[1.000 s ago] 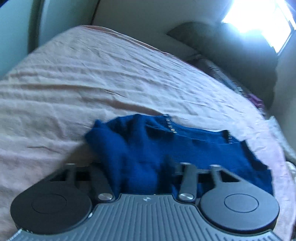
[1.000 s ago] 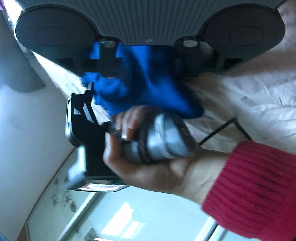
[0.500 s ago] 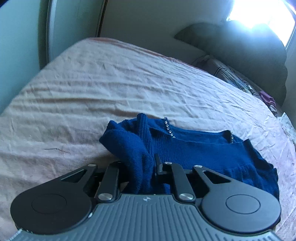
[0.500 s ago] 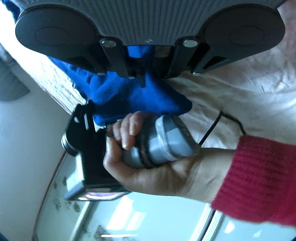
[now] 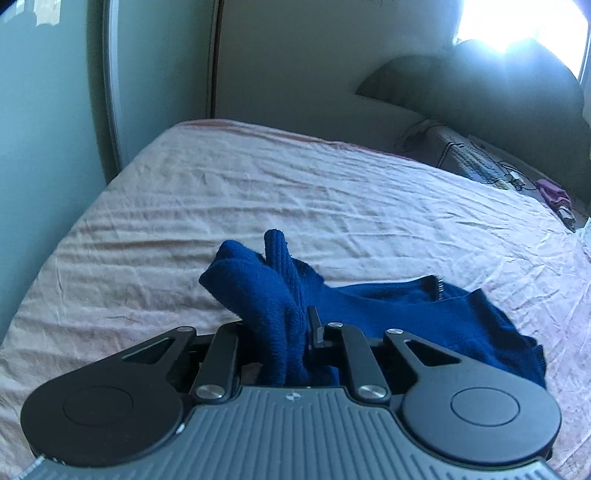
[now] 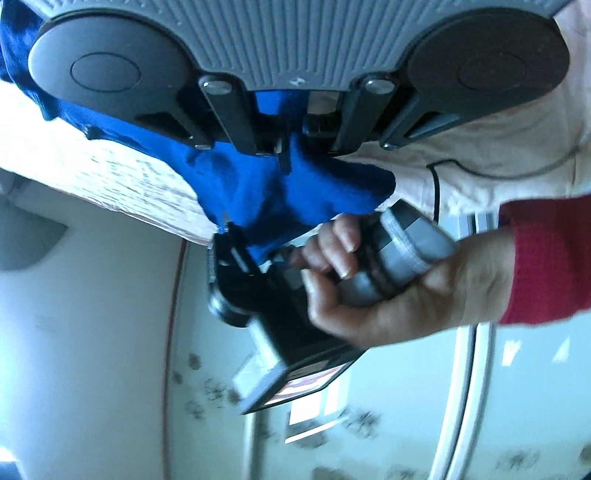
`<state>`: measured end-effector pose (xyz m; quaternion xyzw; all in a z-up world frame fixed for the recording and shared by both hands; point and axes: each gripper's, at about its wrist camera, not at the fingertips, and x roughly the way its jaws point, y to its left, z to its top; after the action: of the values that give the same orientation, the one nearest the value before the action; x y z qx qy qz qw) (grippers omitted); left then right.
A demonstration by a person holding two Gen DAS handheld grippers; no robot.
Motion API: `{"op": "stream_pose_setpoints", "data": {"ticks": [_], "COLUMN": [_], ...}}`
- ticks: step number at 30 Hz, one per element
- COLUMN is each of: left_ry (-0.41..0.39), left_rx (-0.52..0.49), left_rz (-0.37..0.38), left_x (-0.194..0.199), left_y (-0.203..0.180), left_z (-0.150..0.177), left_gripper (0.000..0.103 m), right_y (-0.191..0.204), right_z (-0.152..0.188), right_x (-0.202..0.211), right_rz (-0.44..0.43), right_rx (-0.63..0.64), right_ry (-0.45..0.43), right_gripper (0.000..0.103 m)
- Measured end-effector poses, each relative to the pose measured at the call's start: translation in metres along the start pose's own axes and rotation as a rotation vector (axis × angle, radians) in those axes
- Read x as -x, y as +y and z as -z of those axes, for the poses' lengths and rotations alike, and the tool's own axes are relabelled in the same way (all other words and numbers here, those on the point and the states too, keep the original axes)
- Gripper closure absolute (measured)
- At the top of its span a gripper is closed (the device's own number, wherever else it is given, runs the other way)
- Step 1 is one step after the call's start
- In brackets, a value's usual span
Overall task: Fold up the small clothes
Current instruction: 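Lift the folded sweater with both tools and fold it over again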
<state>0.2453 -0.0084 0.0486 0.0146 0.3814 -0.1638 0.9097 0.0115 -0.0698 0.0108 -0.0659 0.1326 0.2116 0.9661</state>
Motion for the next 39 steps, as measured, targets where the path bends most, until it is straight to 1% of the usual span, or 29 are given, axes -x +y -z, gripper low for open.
{"op": "stream_pose_setpoints", "data": {"ticks": [5,9,12,17,24,28,32,39], "left_ry": [-0.036,-0.062,-0.068,-0.077,-0.044,-0.018,0.014,0.048], "left_rx": [-0.019,-0.062,-0.101,-0.164,-0.254,-0.295,-0.332,-0.374], "left_rz": [0.006,-0.005,-0.004,0.004,0.029,0.041,0.048,0.052], "left_x": [0.014,0.017,0.016,0.010,-0.015,-0.031,-0.050,-0.073], "left_y": [-0.028,-0.057,-0.081,-0.123,-0.176,-0.204,-0.229,-0.259], "left_z": [-0.008,-0.011,-0.013,-0.015,-0.006,0.001,0.012,0.029], "left_gripper": [0.087,0.087,0.087,0.087,0.087,0.087,0.087,0.087], "right_y": [-0.025,-0.040,-0.051,-0.075,-0.100,-0.116,-0.134,-0.161], "right_z": [0.004,0.011,0.011,0.014,0.027,0.037,0.046,0.065], "right_x": [0.019,0.027,0.026,0.044,0.061,0.069,0.077,0.087], "right_rz": [0.001,0.028,0.052,0.097,0.172,0.194,0.187,0.172], "right_rx": [-0.120,-0.172,-0.199,-0.249,-0.302,-0.372,-0.479,-0.627], "right_ry": [-0.029,-0.038,-0.045,-0.060,-0.035,-0.024,-0.011,0.019], "right_gripper": [0.098,0.098,0.098,0.098,0.098,0.098,0.098,0.098]}}
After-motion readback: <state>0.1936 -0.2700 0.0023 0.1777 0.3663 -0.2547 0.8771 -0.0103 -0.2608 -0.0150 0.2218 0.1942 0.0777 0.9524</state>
